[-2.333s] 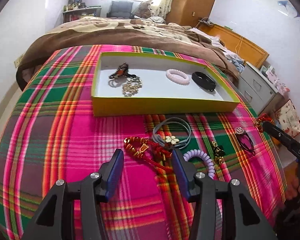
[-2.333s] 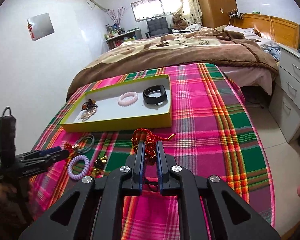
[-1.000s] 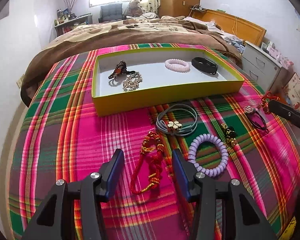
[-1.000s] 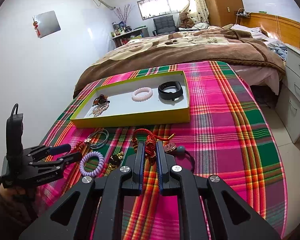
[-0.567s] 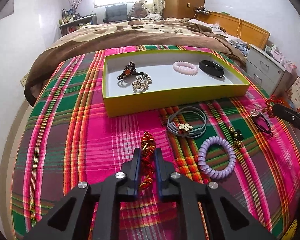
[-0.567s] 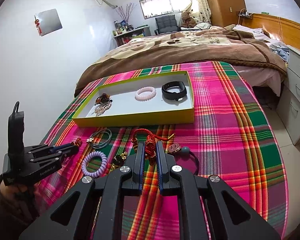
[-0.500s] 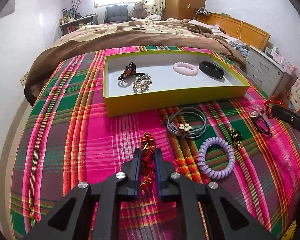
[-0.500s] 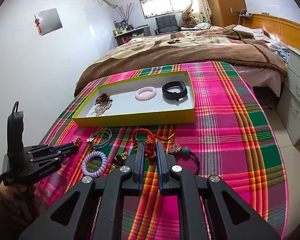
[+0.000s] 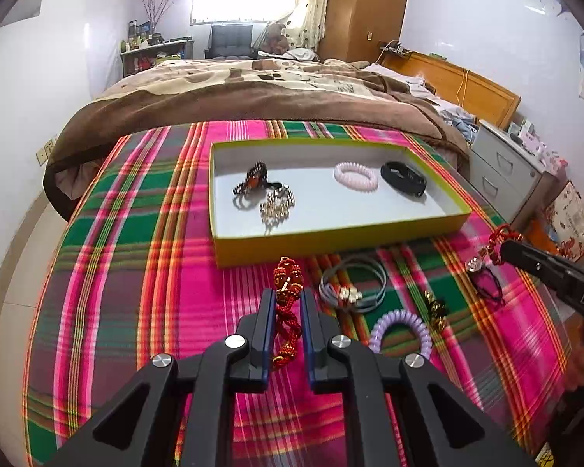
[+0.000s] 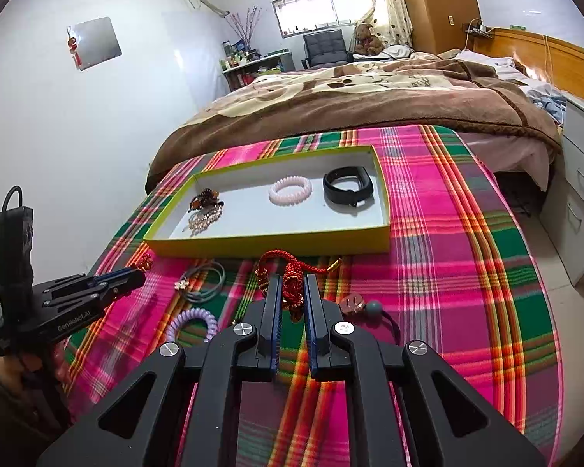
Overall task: Organize jewelry
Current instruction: 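Carry the red ornament and red-gold tassel over the tray with both grippers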
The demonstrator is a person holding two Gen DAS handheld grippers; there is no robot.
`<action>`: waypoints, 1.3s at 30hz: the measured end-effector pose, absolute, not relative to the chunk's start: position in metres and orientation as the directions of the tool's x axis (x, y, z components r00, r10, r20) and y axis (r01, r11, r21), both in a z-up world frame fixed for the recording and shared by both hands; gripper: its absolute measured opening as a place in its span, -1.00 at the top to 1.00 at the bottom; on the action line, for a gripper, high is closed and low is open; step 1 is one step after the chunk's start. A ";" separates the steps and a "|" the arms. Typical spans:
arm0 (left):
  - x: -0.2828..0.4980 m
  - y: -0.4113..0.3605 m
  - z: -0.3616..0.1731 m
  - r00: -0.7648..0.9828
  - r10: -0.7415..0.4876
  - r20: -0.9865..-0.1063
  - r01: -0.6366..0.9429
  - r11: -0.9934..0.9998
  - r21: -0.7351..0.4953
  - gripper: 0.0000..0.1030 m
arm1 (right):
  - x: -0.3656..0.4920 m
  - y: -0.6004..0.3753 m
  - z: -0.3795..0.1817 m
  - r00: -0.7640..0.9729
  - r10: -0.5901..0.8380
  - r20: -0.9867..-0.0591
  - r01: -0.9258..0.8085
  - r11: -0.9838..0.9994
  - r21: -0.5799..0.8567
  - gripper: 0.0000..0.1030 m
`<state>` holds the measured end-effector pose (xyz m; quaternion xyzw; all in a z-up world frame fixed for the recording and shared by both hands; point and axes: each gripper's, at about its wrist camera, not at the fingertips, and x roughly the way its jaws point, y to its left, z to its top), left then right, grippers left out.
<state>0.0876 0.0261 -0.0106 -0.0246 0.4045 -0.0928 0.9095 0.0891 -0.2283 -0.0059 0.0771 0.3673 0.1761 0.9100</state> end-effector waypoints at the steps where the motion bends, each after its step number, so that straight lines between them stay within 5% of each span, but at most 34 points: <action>1: 0.089 0.026 -0.009 0.659 -0.190 -0.728 0.148 0.981 -0.122 0.76 | 0.090 -0.228 -0.005 0.668 0.377 -0.641 -0.263 0.926 0.270 0.79; 18: 0.162 0.020 0.021 0.666 -0.275 -0.693 0.177 0.961 -0.211 0.76 | 0.145 -0.208 0.005 0.663 0.344 -0.665 -0.257 0.939 0.230 0.79; 39: 0.256 0.004 -0.021 0.581 -0.273 -0.766 0.159 0.962 -0.223 0.76 | 0.210 -0.199 -0.031 0.601 0.274 -0.751 -0.224 0.959 0.171 0.79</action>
